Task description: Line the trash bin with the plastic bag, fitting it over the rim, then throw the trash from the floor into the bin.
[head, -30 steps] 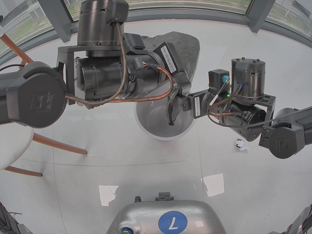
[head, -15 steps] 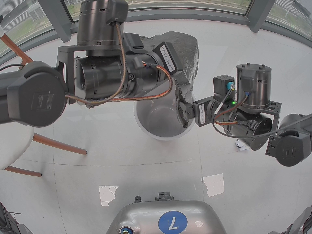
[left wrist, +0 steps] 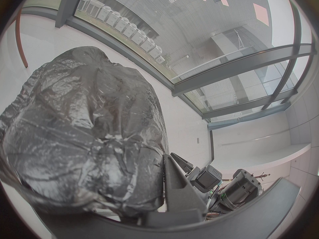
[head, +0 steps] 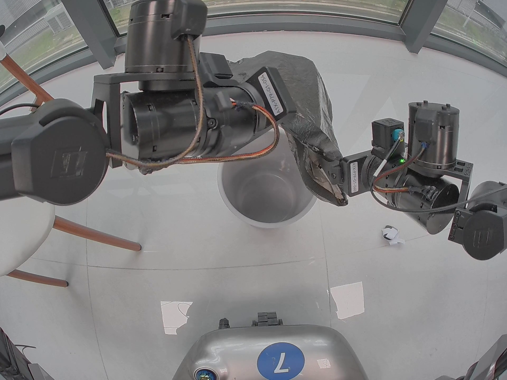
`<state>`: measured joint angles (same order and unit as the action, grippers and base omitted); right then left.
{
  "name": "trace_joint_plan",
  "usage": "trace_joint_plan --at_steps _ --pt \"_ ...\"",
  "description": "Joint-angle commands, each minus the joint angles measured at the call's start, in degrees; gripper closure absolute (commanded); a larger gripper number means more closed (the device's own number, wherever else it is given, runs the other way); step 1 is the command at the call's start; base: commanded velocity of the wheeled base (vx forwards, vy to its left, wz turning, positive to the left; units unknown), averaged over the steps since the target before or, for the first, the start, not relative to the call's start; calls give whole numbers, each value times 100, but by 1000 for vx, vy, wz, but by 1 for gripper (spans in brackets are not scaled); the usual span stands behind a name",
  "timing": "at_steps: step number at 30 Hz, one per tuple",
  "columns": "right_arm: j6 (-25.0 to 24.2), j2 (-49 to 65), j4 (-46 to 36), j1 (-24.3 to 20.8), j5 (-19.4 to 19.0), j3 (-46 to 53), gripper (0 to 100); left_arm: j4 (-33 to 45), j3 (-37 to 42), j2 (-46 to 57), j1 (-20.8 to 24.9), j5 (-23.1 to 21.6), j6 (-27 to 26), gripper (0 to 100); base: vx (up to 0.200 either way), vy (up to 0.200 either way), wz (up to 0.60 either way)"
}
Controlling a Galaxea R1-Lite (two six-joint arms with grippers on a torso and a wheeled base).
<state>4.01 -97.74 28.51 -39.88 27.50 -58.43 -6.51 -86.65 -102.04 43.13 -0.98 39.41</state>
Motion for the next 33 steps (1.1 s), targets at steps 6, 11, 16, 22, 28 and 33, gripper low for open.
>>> trace_joint_plan --at_steps 6,11,16,22,28,33 --pt "21 168 5 -337 -52 60 0 -8 -1 -18 2 1 -4 100 0 0 0" --pt "38 256 -4 -337 -131 130 0 1 -1 -9 2 1 -4 100 0 0 0" --pt "30 256 -4 -275 -122 148 0 1 -1 -18 2 1 -4 100 0 0 0" --pt "56 212 5 -117 -105 148 0 -8 -1 -9 2 1 -65 100 0 0 0" --pt "74 71 5 15 -113 7 0 -8 -10 -9 2 1 -74 100 0 0 0" --pt "179 27 5 173 -122 -37 0 -8 -1 -9 2 -8 -65 100 0 0 0"
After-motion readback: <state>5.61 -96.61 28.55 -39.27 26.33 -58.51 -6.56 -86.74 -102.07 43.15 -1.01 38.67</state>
